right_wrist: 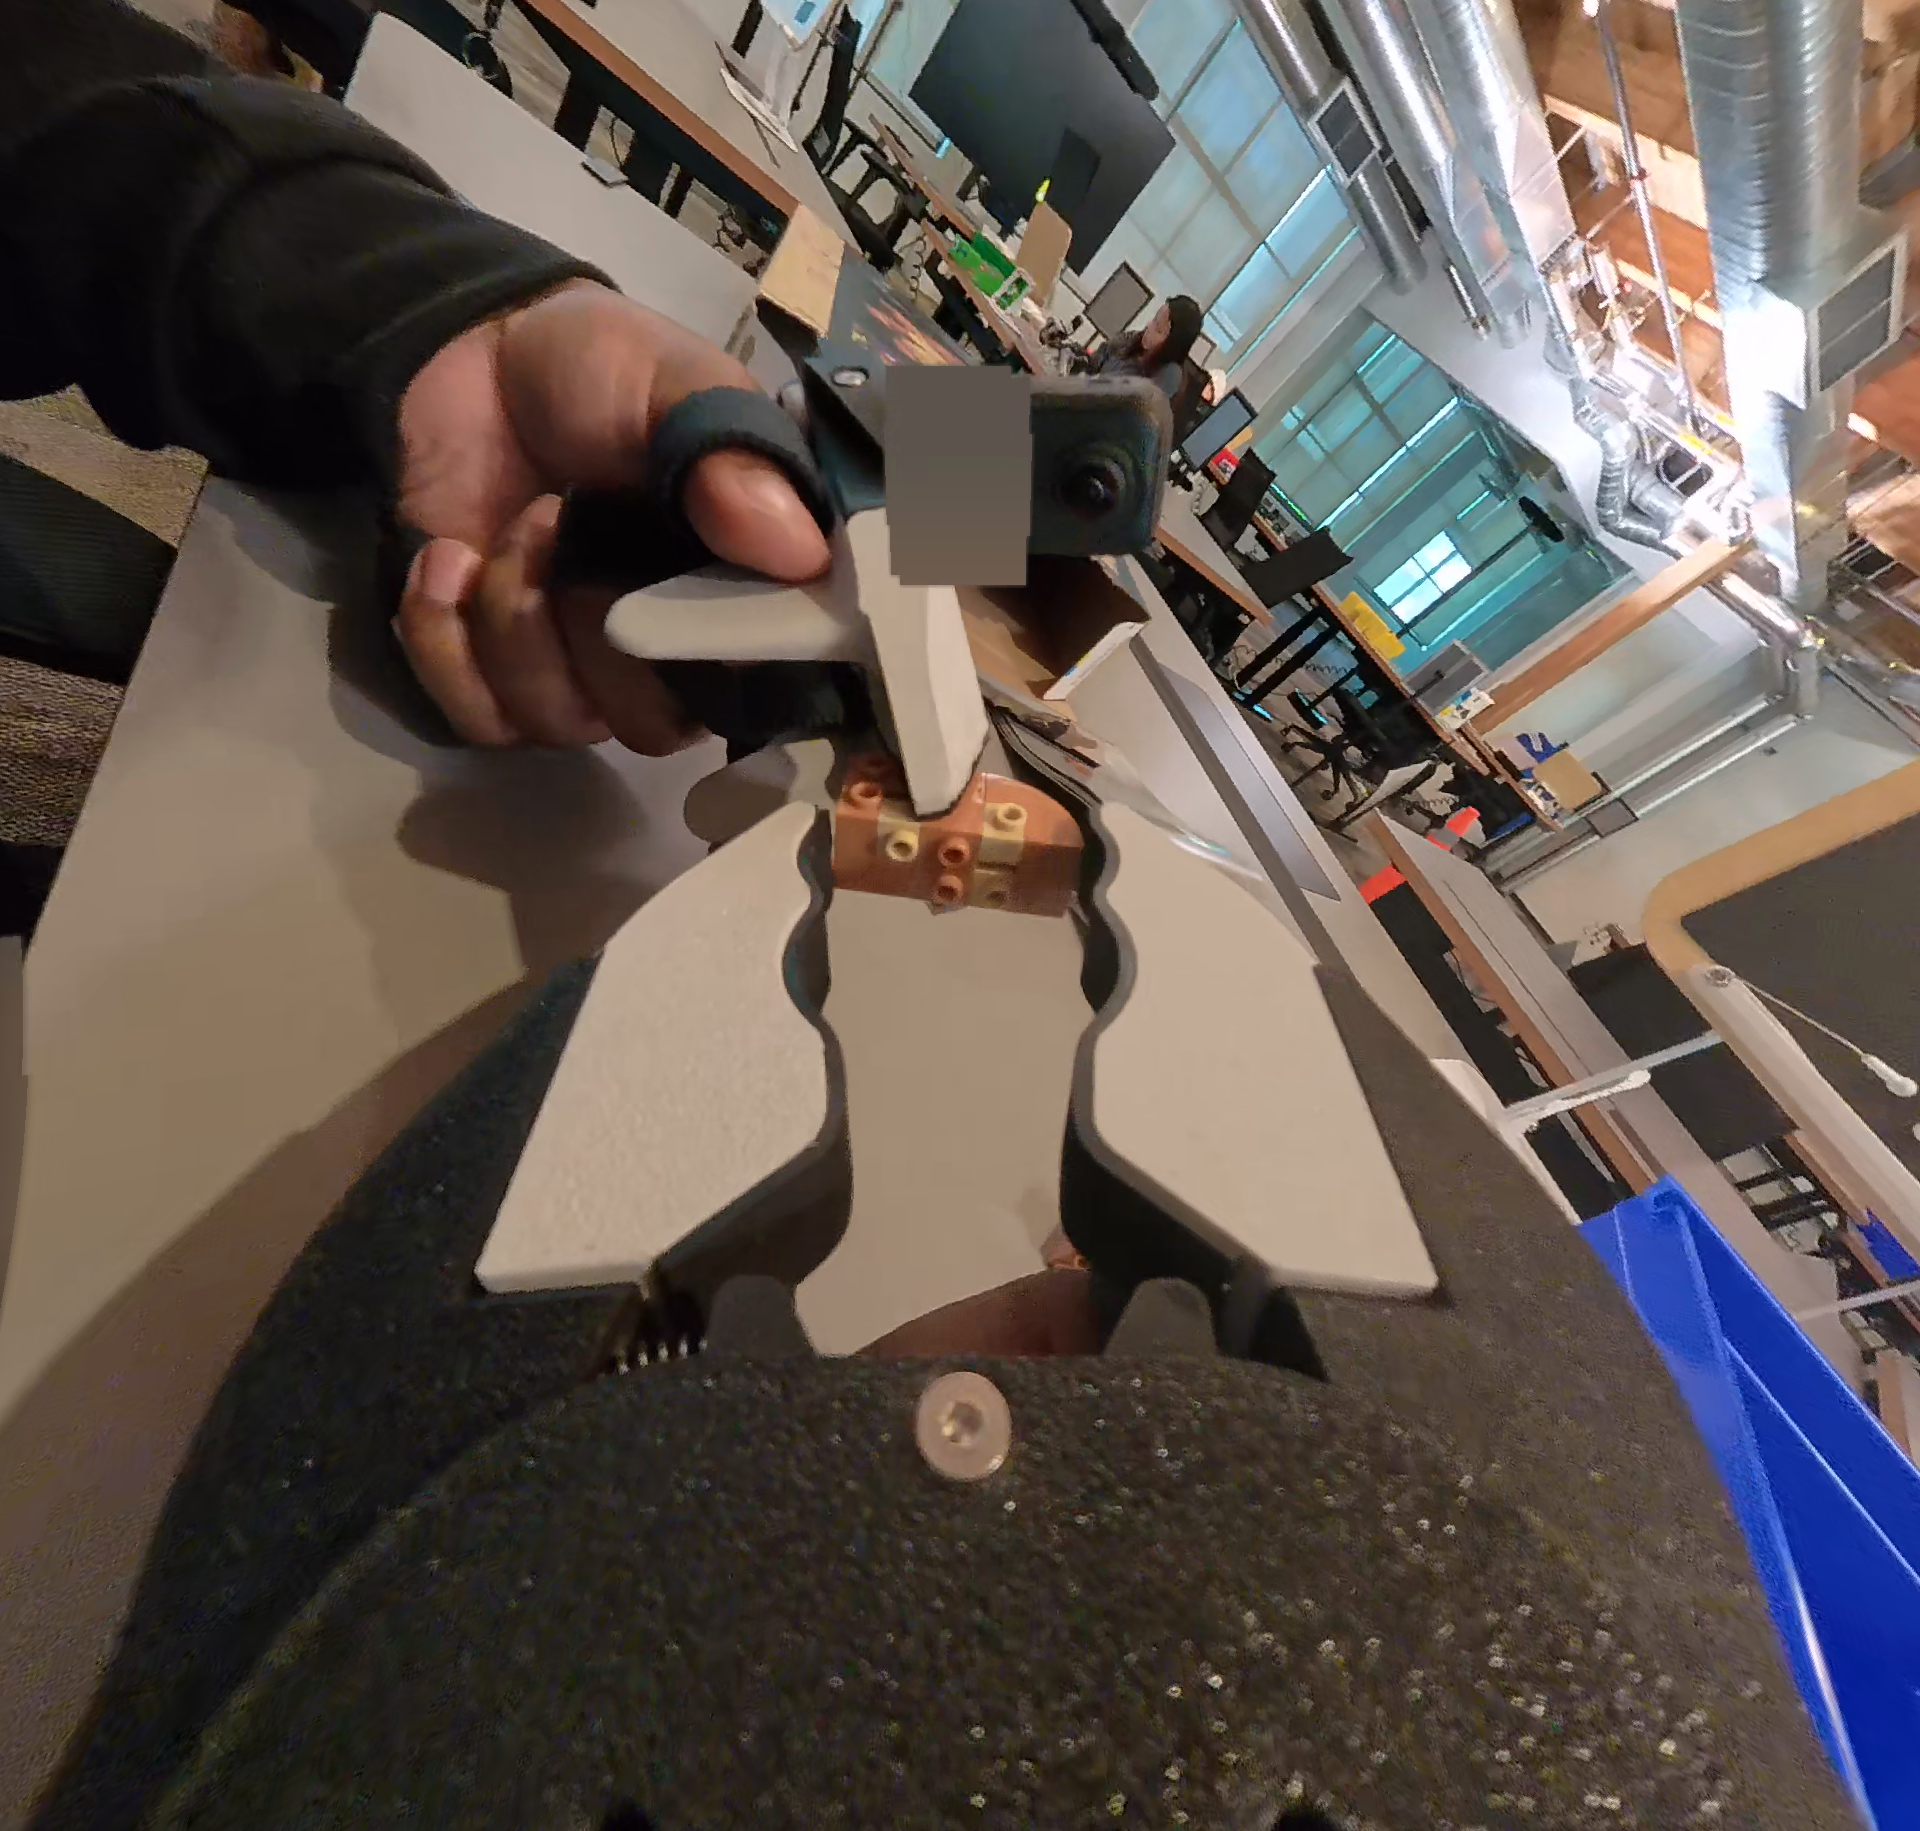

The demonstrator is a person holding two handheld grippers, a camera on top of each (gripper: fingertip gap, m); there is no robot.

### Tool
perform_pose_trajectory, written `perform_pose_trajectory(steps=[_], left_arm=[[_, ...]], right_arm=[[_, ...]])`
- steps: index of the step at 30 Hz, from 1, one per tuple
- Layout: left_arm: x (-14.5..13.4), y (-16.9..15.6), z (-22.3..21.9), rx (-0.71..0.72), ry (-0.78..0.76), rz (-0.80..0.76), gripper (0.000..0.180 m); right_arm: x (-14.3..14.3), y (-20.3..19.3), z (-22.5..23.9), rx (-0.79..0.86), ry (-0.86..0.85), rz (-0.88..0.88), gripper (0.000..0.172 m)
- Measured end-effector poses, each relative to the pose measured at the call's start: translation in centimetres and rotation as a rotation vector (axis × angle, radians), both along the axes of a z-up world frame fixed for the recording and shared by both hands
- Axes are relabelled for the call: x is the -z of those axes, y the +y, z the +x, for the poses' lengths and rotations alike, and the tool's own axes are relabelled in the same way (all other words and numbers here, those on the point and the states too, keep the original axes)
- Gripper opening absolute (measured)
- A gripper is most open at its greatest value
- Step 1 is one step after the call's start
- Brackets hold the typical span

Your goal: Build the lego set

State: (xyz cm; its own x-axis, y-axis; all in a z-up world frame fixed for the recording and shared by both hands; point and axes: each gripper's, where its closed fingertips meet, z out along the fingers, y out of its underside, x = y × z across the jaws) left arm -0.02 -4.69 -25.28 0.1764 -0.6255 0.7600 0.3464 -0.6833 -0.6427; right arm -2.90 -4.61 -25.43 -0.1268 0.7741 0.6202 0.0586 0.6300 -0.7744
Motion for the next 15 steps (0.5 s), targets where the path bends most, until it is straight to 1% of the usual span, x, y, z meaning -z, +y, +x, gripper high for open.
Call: perform_pose_trajectory(steps=[4,8,11,15], left_arm=[[0.4,-0.3,0.2,0.031,0.006,-0.027,0.017],[0.6,-0.2,0.2,0.029,0.037,-0.019,0.017],[0.7,0.4,-0.1,-0.005,0.052,-0.009,0.018],[1.7,1.7,-1.0,-0.081,0.161,0.026,0.018]], right_arm=[[0.4,-0.3,0.2,-0.032,-0.026,-0.024,0.044],[0.6,-0.3,0.1,-0.029,-0.035,-0.031,0.044],[0.8,0.4,-0.1,0.012,-0.043,-0.059,0.045],[1.6,1.9,0.1,0.071,-0.081,-0.098,0.046]])
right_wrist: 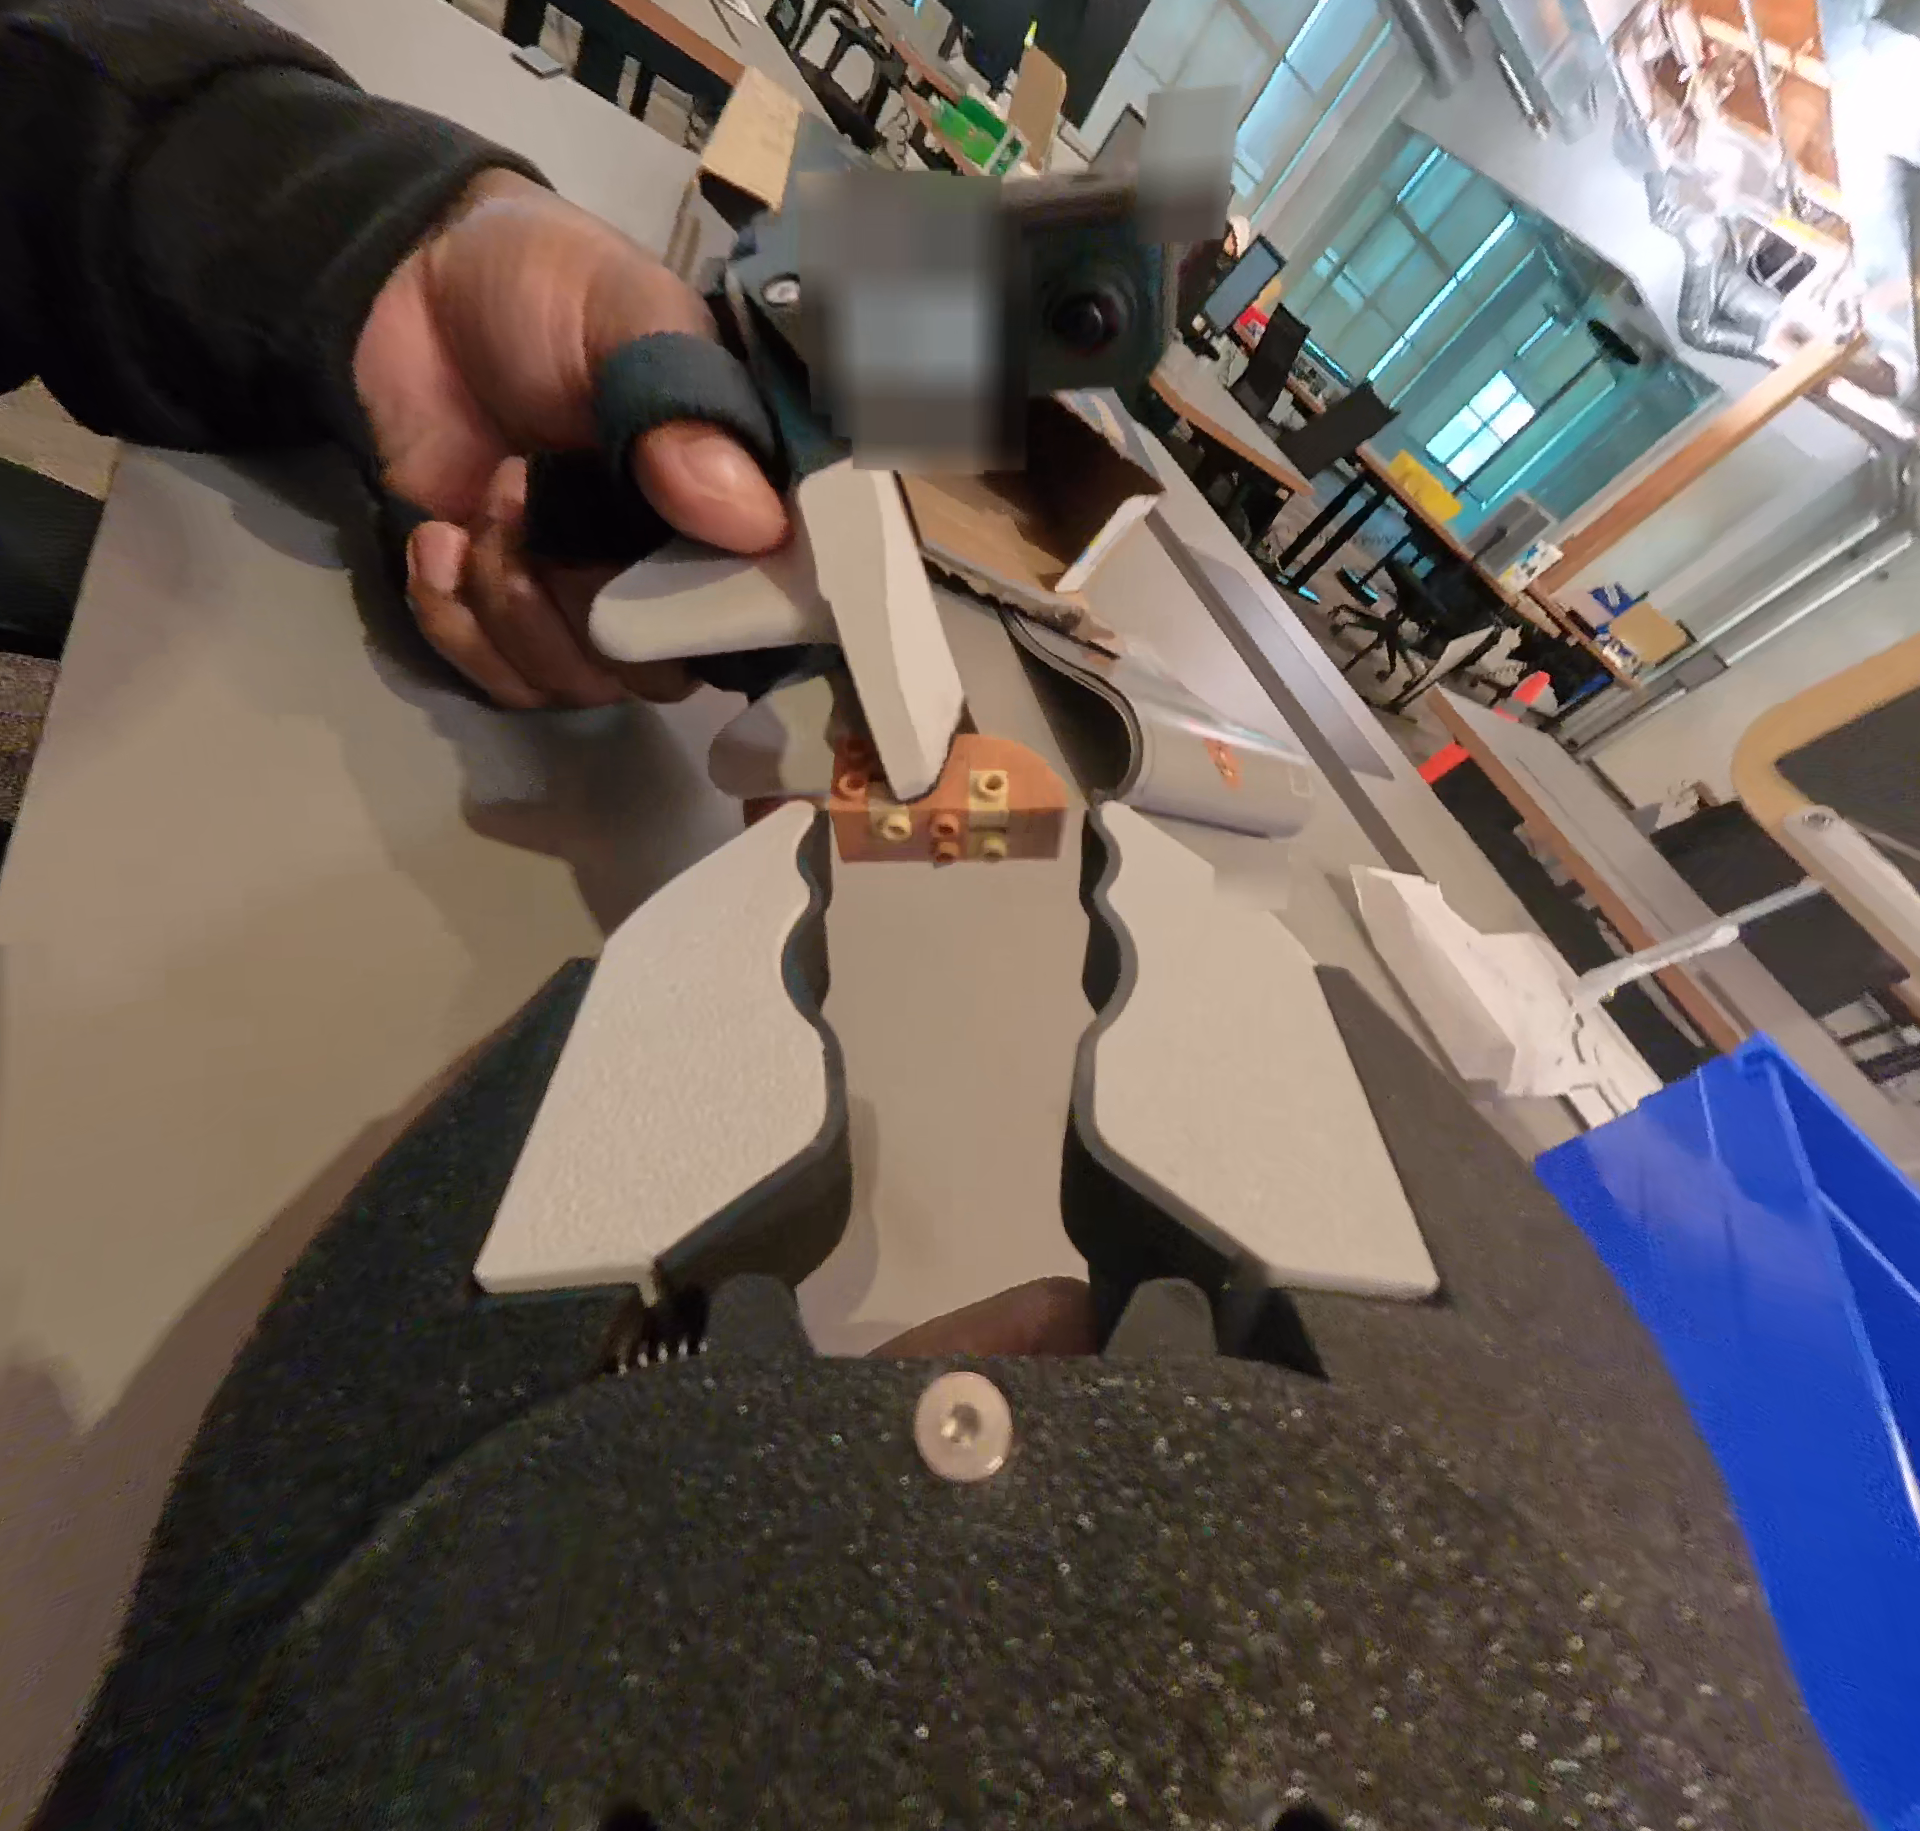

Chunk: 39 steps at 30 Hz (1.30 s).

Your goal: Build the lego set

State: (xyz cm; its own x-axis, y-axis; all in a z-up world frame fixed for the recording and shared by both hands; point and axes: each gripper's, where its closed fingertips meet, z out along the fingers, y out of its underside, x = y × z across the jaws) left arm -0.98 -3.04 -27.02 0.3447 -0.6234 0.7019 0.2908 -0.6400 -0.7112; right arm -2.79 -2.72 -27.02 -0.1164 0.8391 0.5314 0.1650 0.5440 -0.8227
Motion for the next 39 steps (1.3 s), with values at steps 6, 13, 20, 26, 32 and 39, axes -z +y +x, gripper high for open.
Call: perform_pose_trajectory(steps=[6,13,20,26,32,39], left_arm=[[0.9,2.4,-2.7,-0.152,0.227,0.123,0.018],[0.7,4.7,-4.2,-0.220,0.339,0.236,0.018],[1.4,7.4,-5.4,-0.198,0.361,0.198,0.018],[2.4,7.9,-5.9,-0.220,0.349,0.078,0.018],[3.7,7.4,-6.5,-0.213,0.407,-0.002,0.018],[3.7,7.2,-6.6,-0.204,0.369,-0.022,0.017]], right_arm=[[-0.1,3.7,1.2,0.084,-0.041,-0.118,0.040],[0.4,6.4,-0.9,0.129,-0.150,-0.183,0.032],[0.8,9.3,-2.8,0.139,-0.163,-0.100,0.031],[2.8,11.8,-1.5,0.225,-0.197,-0.003,0.029],[3.8,12.2,-0.4,0.195,-0.274,-0.126,0.026],[4.0,12.2,0.1,0.177,-0.296,-0.099,0.025]])
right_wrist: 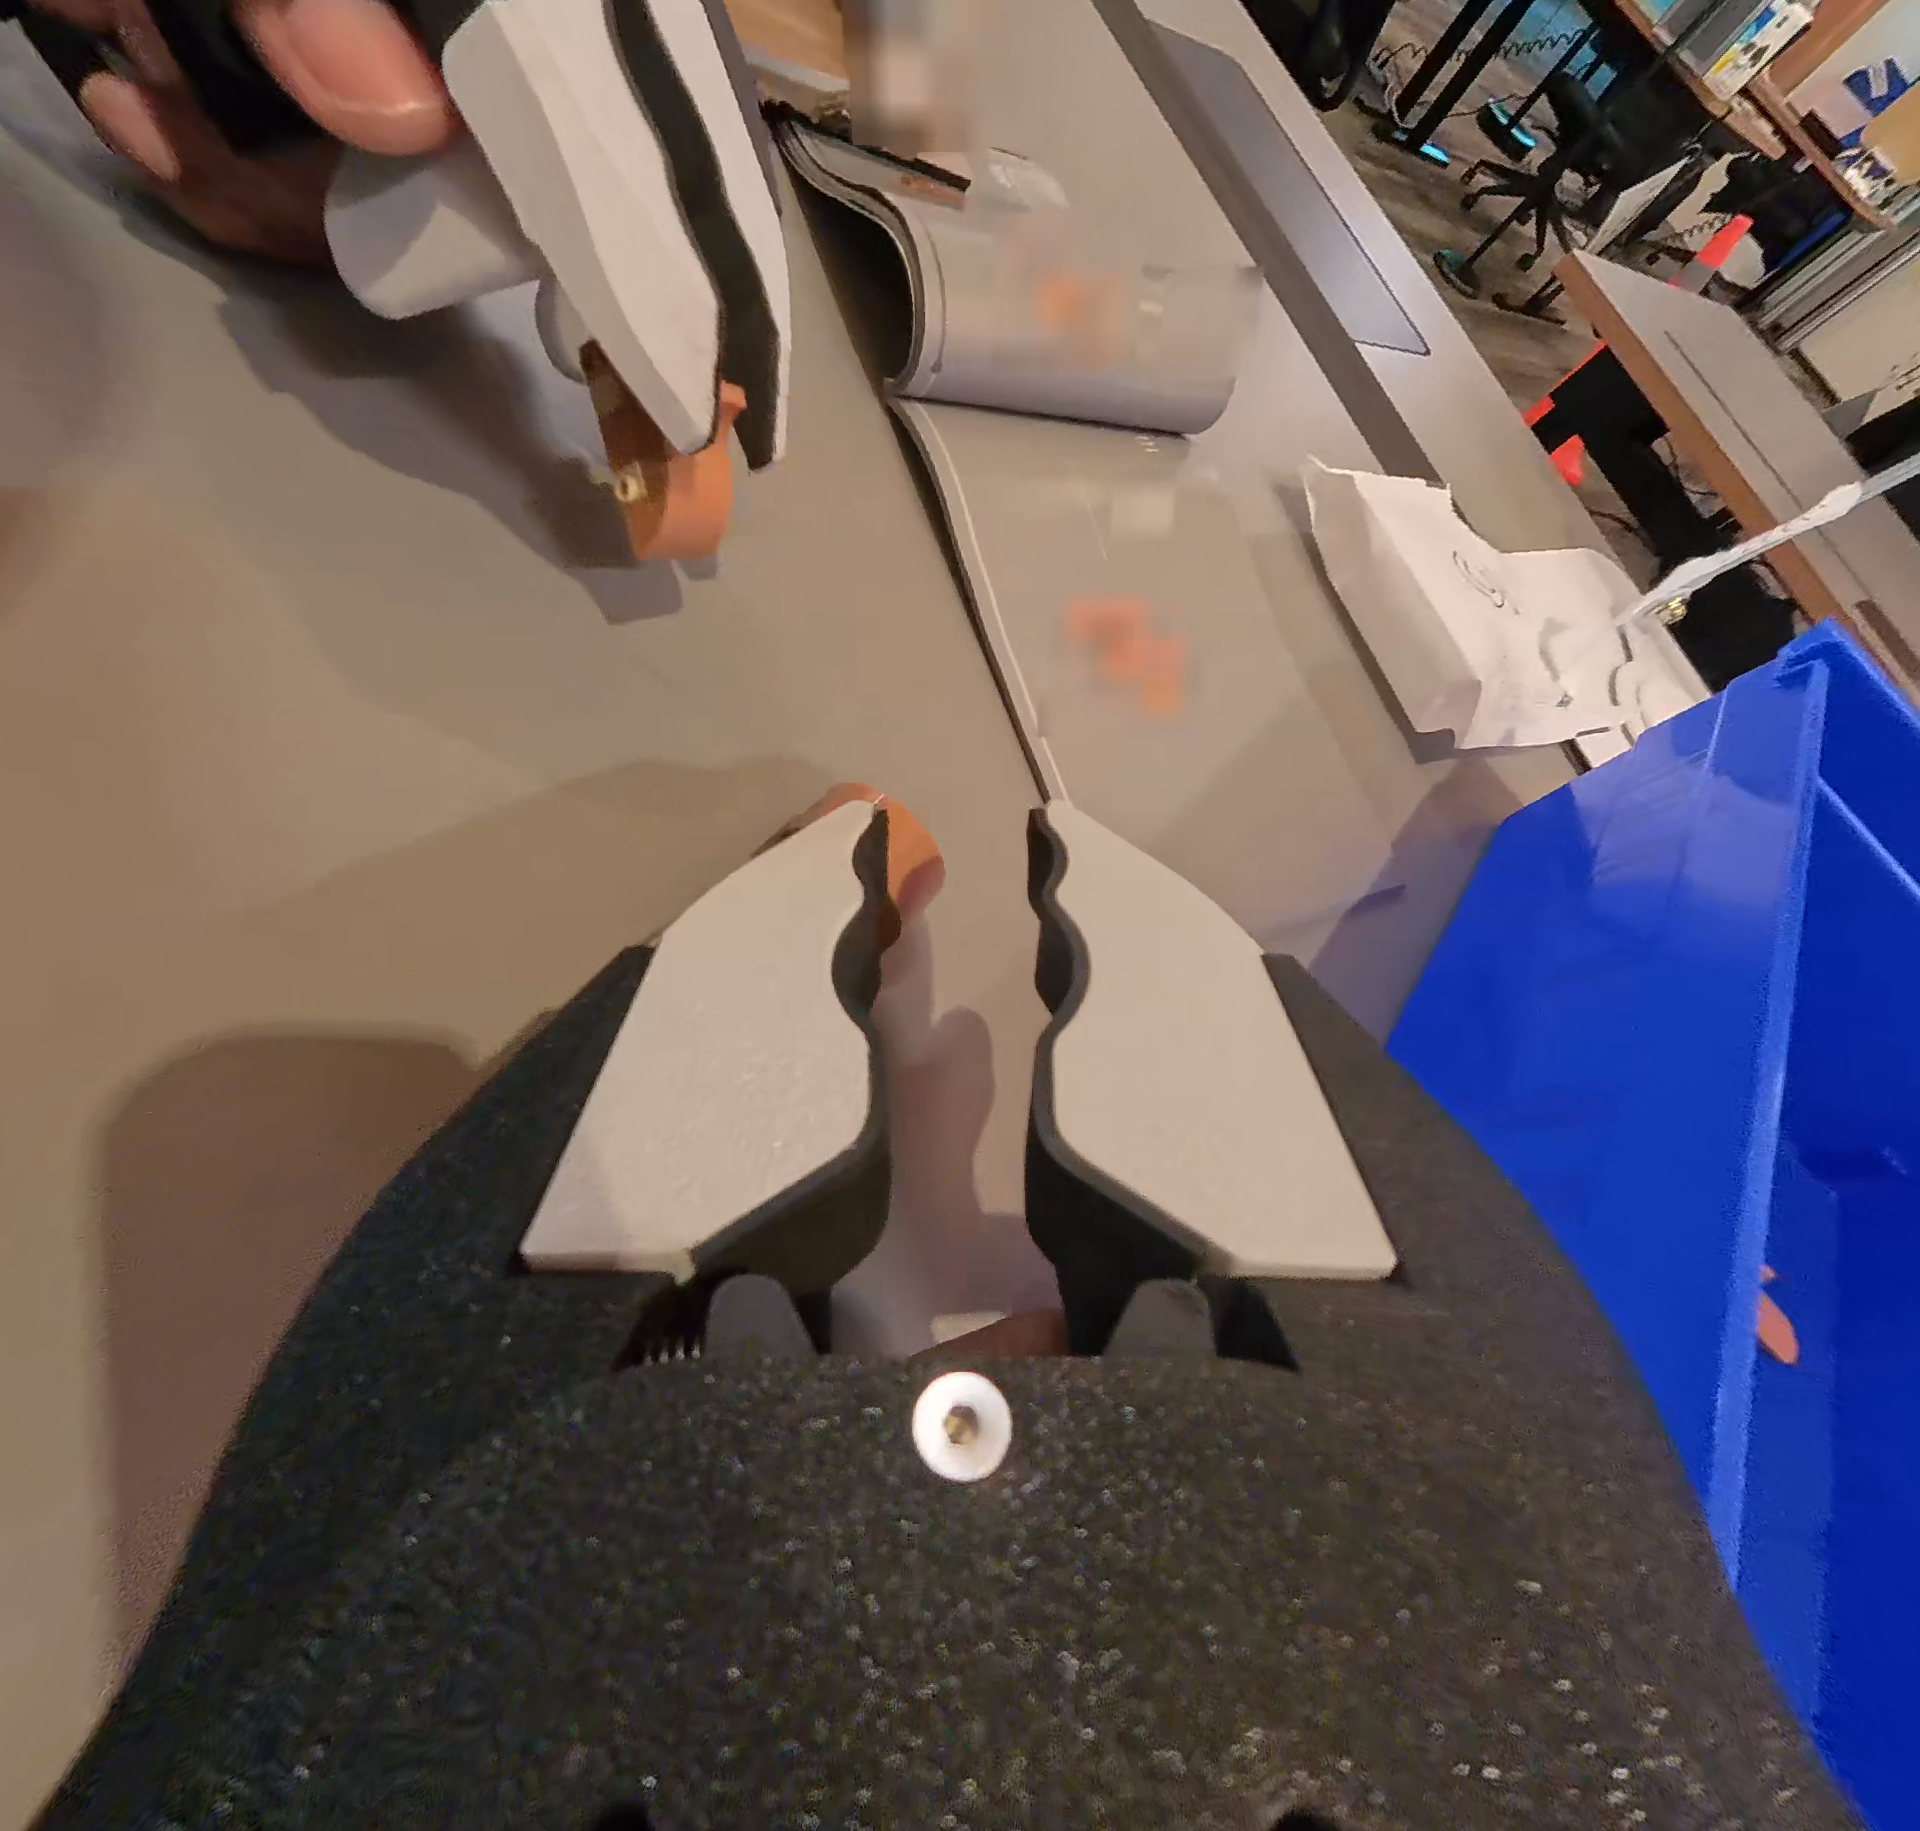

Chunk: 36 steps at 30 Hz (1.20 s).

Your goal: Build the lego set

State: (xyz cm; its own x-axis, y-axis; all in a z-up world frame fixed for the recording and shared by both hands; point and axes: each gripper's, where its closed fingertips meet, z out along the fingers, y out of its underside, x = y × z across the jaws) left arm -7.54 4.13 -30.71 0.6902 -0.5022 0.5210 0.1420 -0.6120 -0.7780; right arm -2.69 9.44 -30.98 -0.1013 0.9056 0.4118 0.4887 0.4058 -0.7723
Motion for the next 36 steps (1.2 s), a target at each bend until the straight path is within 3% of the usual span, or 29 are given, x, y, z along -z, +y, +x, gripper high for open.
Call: perform_pose_trajectory(steps=[9,17,26,36], left_arm=[[0.4,0.0,0.0,-0.005,0.032,-0.013,0.017],[2.6,0.0,-1.2,-0.046,0.395,0.022,0.017],[3.3,-1.8,0.0,0.078,0.396,-0.033,0.026],[1.1,-2.5,0.6,0.128,0.261,0.065,0.033]], right_arm=[[0.5,-0.3,-0.1,-0.003,-0.016,0.030,0.024],[0.6,-0.3,0.0,-0.006,-0.023,0.022,0.023],[0.2,-0.2,0.7,-0.017,-0.047,0.027,0.025],[-0.1,-0.7,0.5,-0.050,-0.020,0.075,0.026]])
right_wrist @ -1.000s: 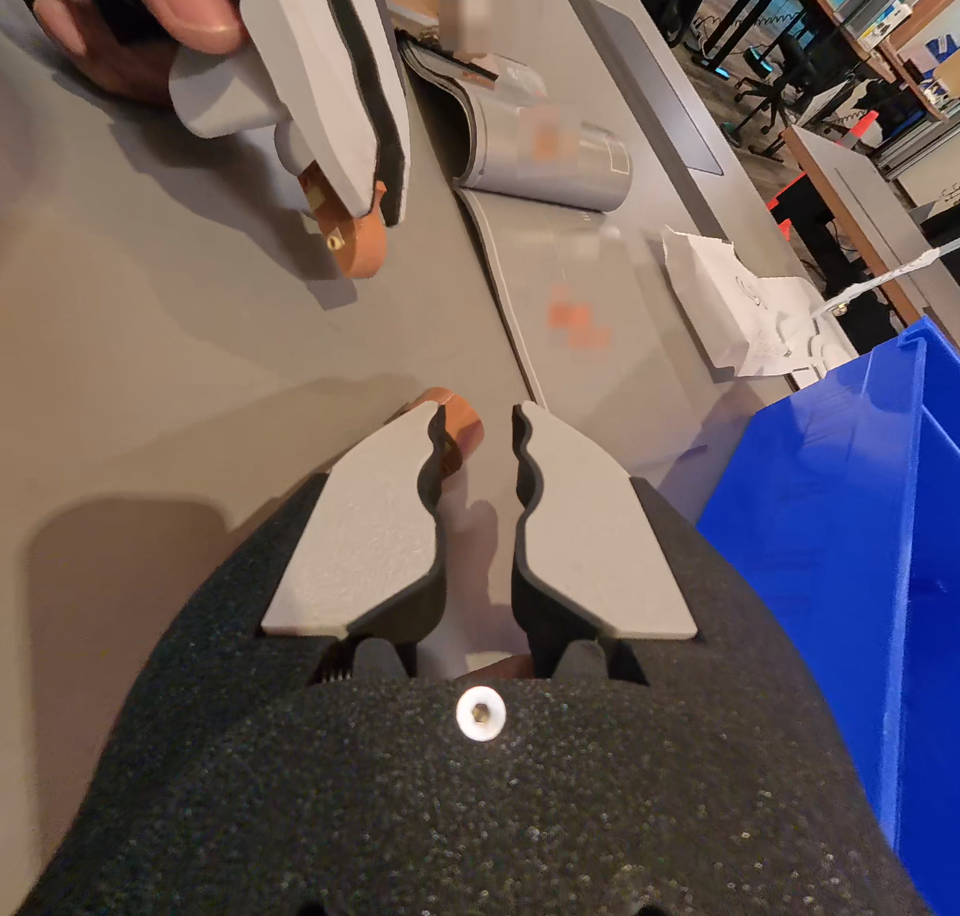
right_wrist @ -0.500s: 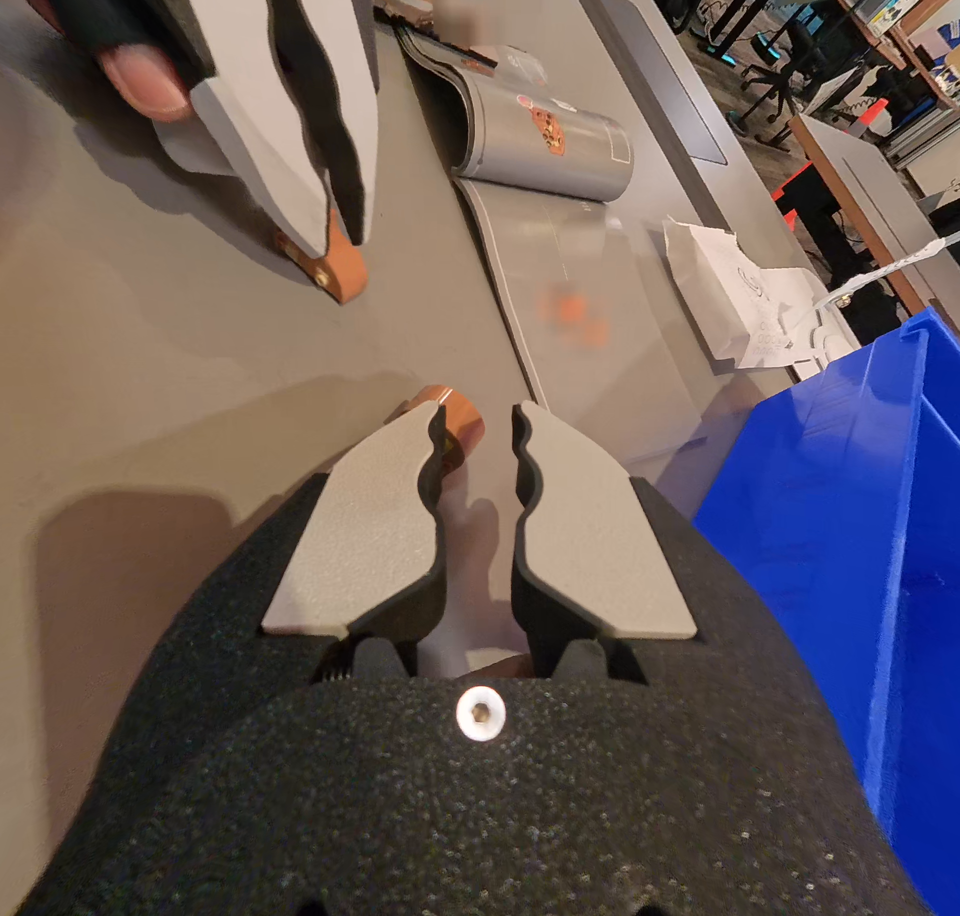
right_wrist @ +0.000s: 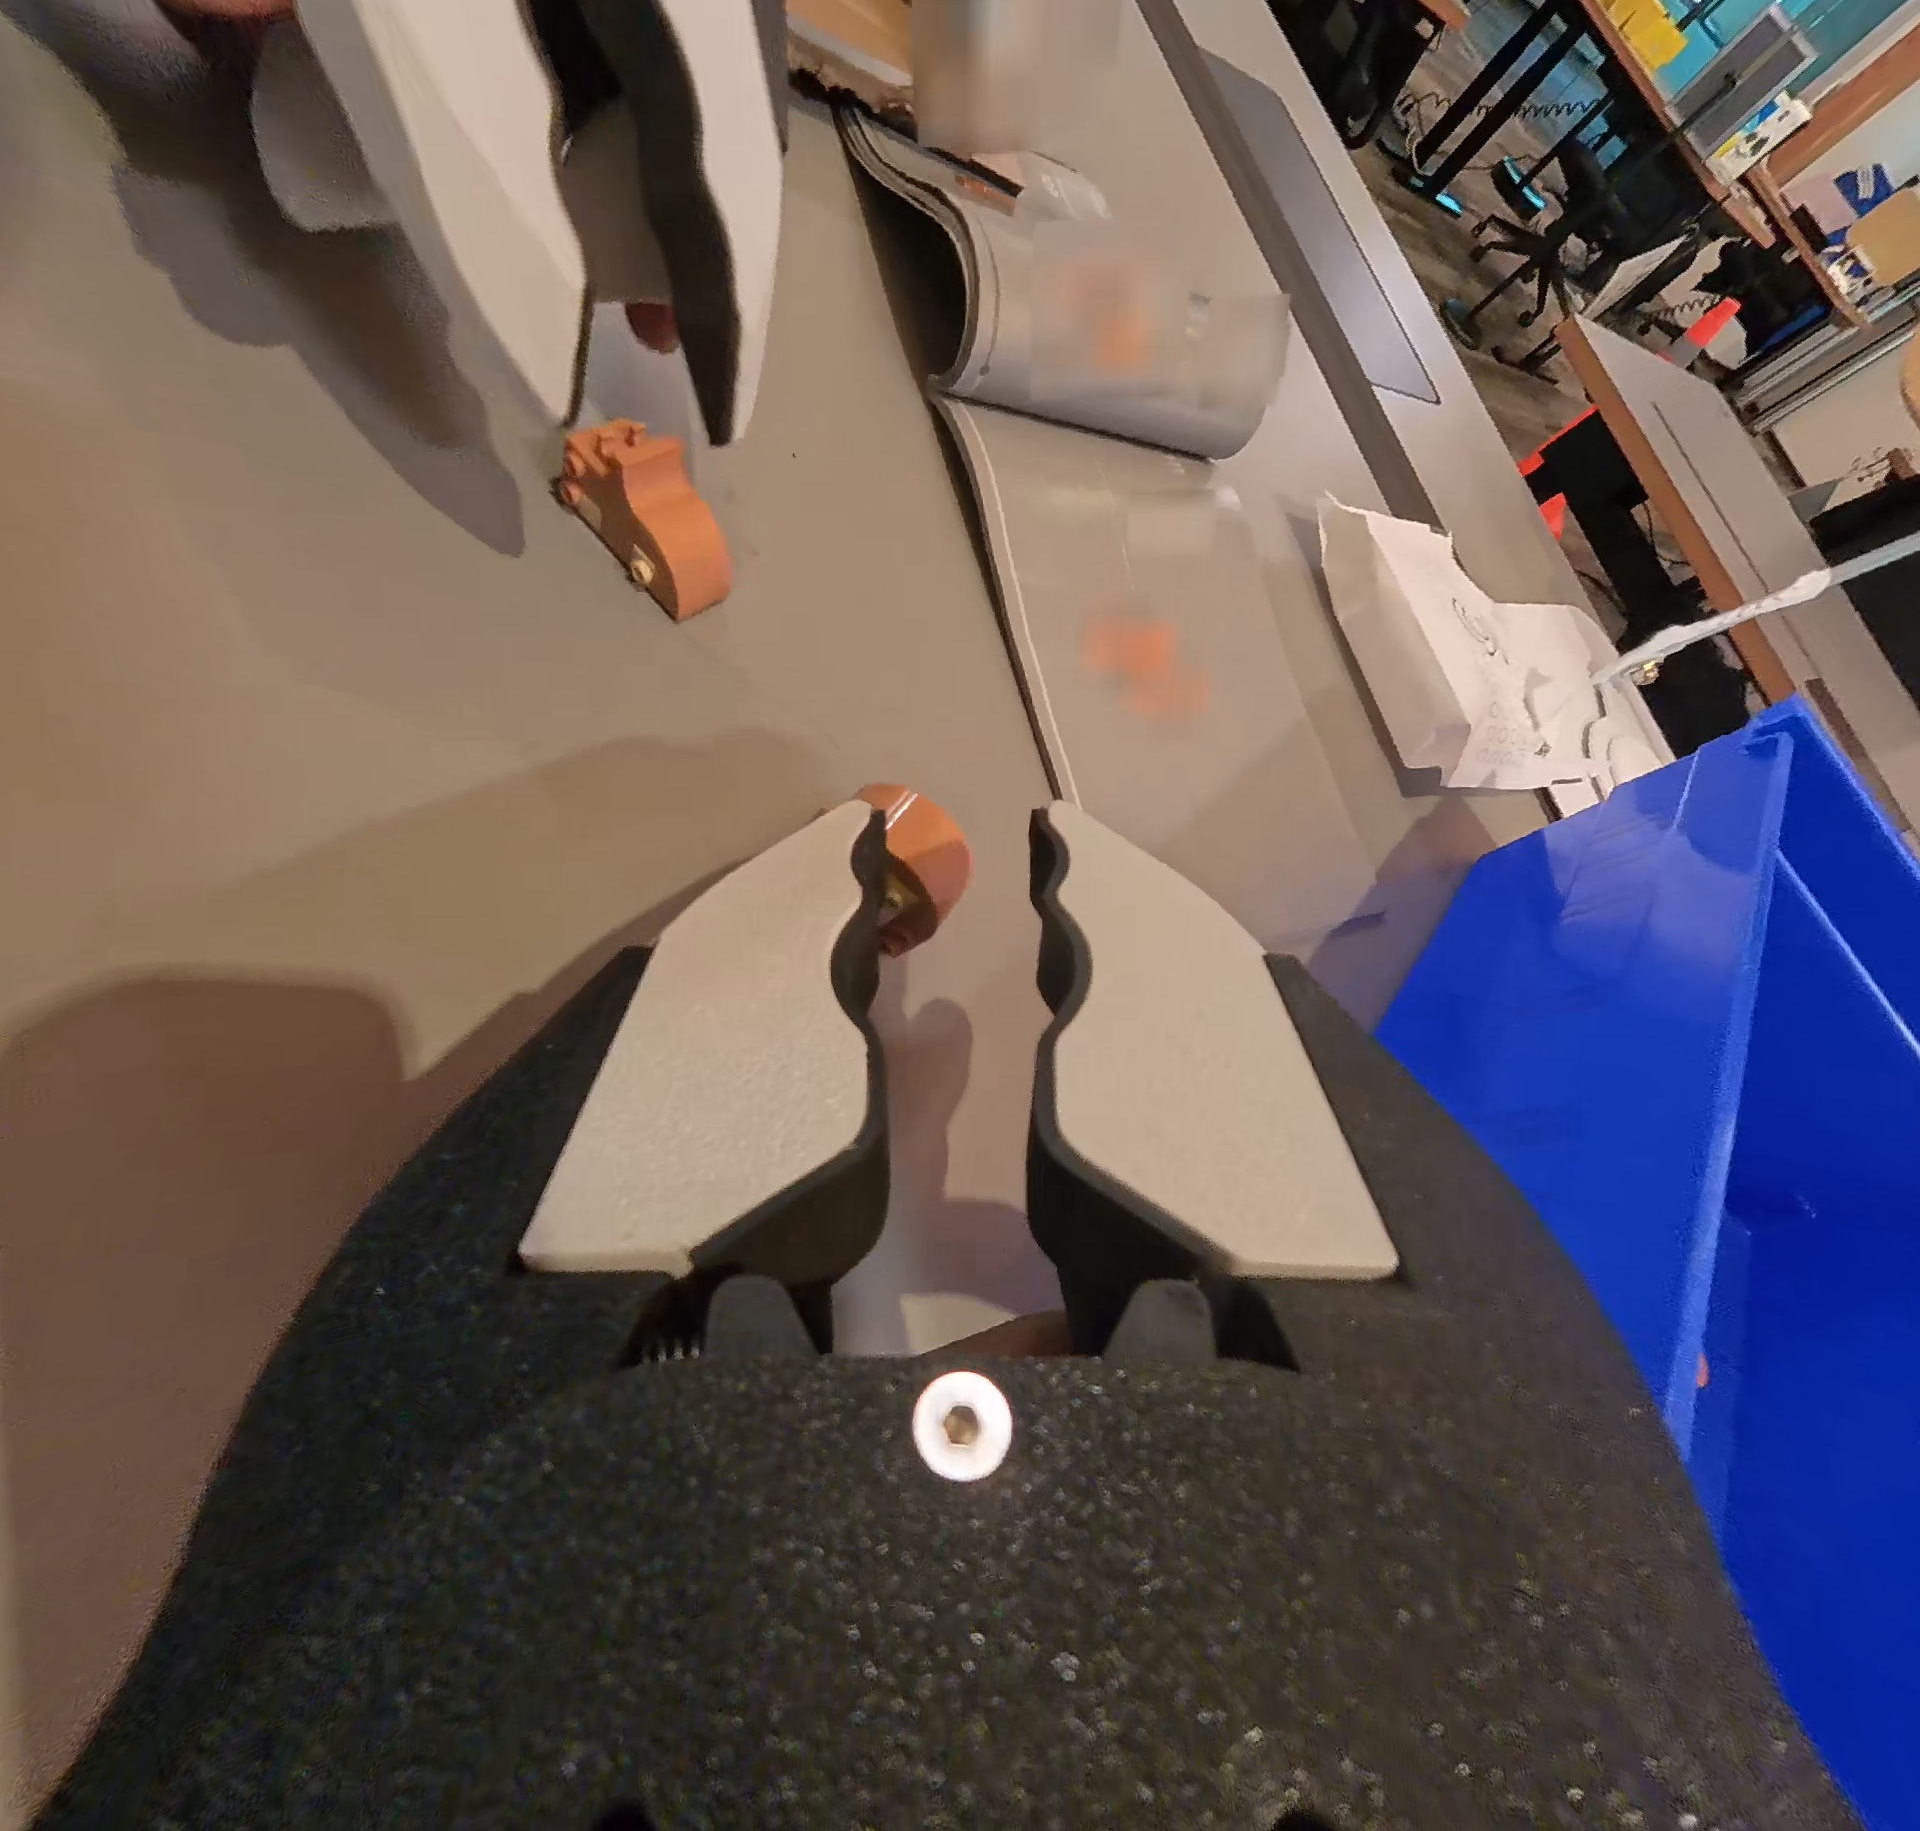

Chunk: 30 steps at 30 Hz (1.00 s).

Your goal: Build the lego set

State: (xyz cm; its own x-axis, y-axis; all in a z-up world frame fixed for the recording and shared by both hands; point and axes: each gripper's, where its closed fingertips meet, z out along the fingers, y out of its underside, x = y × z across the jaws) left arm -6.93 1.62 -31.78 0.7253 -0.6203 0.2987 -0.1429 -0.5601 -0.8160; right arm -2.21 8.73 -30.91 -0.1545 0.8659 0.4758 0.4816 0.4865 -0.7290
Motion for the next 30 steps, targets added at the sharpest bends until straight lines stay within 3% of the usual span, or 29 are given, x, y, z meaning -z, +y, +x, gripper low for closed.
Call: perform_pose_trajectory(steps=[5,13,30], left_arm=[[-1.1,0.5,-0.9,-0.032,-0.060,0.041,0.033],[-0.6,0.6,-1.3,-0.045,-0.055,0.013,0.033],[1.2,-2.3,-3.1,0.061,0.180,-0.052,0.033]], right_arm=[[1.2,0.0,0.2,-0.022,-0.047,0.047,0.031],[0.9,-0.1,0.1,-0.019,-0.030,0.020,0.031],[-1.0,-1.9,-0.2,-0.092,0.057,0.033,0.029]])
